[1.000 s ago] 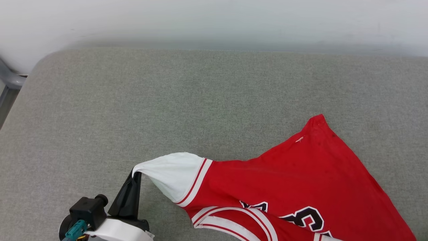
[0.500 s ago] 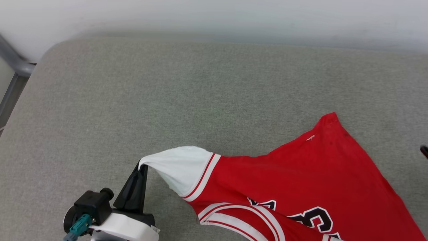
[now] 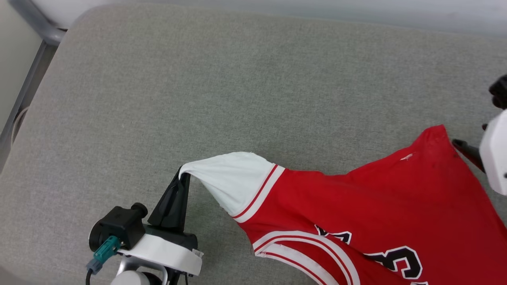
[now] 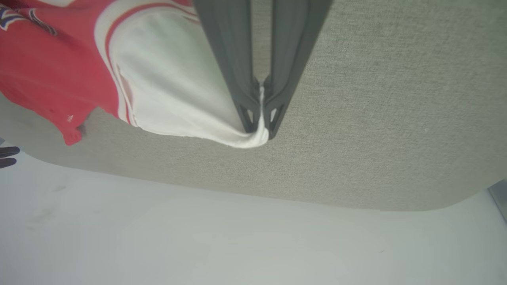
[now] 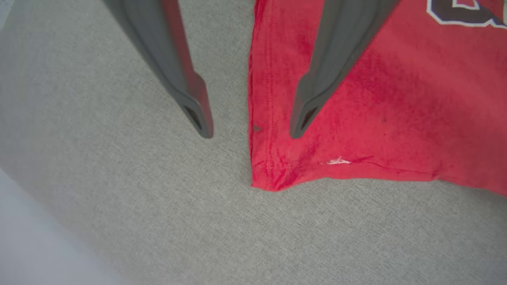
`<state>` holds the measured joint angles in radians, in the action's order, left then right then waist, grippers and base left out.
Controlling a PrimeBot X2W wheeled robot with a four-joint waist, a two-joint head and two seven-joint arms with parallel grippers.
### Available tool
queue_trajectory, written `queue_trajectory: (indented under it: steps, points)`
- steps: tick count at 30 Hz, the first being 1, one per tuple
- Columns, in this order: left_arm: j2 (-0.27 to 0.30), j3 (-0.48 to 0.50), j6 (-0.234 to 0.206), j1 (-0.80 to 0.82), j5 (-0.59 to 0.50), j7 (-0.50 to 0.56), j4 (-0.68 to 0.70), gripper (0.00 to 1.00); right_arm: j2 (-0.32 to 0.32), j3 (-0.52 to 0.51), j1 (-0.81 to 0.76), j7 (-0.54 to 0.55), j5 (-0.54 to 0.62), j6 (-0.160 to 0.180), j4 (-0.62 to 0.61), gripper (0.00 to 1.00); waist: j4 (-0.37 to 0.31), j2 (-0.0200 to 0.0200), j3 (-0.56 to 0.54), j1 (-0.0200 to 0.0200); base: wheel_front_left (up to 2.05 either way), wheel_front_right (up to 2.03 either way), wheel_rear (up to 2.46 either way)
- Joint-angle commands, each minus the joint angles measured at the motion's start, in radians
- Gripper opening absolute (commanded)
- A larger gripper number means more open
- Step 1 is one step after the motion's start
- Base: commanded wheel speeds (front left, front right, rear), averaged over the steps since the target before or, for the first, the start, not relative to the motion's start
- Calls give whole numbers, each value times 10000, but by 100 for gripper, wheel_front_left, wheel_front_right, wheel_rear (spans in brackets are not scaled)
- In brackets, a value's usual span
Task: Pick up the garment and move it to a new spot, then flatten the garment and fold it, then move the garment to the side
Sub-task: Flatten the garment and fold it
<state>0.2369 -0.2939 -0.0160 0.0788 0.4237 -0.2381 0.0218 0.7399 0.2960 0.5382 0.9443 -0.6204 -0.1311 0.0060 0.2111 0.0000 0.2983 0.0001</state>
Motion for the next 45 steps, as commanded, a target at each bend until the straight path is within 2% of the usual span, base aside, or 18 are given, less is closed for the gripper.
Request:
queue_trajectory:
  steps: [1, 7, 16, 17, 18, 25, 26, 33, 39, 45]
  points:
    - [-66, -27, 49, 184, -49, -56, -5, 0, -124, 191, 316, 31, 115, 7, 219, 100, 147, 0, 197, -1, 0, 0, 0]
    - [-182, -67, 108, 436, -54, -143, -107, 0, -717, 1456, 1446, -321, 562, 7, 2005, 100, 273, 0, 625, -1, 0, 0, 0]
    - [-340, -98, 270, 758, -89, -223, -396, 0, -970, 3145, 1394, -787, 260, 8, 4169, 100, 423, 0, 917, -1, 0, 0, 0]
    - [-349, -85, 283, 761, -90, -228, -428, 0, -942, 3279, 1388, -905, 188, 6, 4303, 62, 414, 0, 917, -1, 0, 0, 0]
    - [-361, -72, 294, 765, -89, -226, -459, 0, -927, 3406, 1404, -1059, 122, 6, 4426, 0, 397, 0, 910, -1, 0, 0, 0]
    - [-276, 28, 336, 678, -111, -262, -691, 0, -877, 3773, 2213, -2826, -248, 9, 4575, 0, 171, 0, 478, -1, 0, 0, 0]
    - [-192, 90, 307, 589, -158, -264, -713, 0, -777, 3773, 2487, -3852, -503, 11, 4319, 0, 21, 0, 140, -1, 0, 0, 0]
    - [149, 206, 296, 672, -315, -254, -596, 0, -526, 3530, 2290, -5608, -685, 11, 3916, 0, -345, 0, -635, -1, 0, 0, 0]
    - [521, 319, 176, 1348, -555, 65, 4, 0, -500, 2723, 1796, -6661, -756, 11, 3202, 0, -730, 0, -1333, -1, 0, 0, 0]
    - [879, 474, 212, 2620, -776, 563, 599, 0, -771, 1521, 1389, -7108, -479, 11, 2193, 0, -1099, 0, -1712, -1, 0, 0, 0]
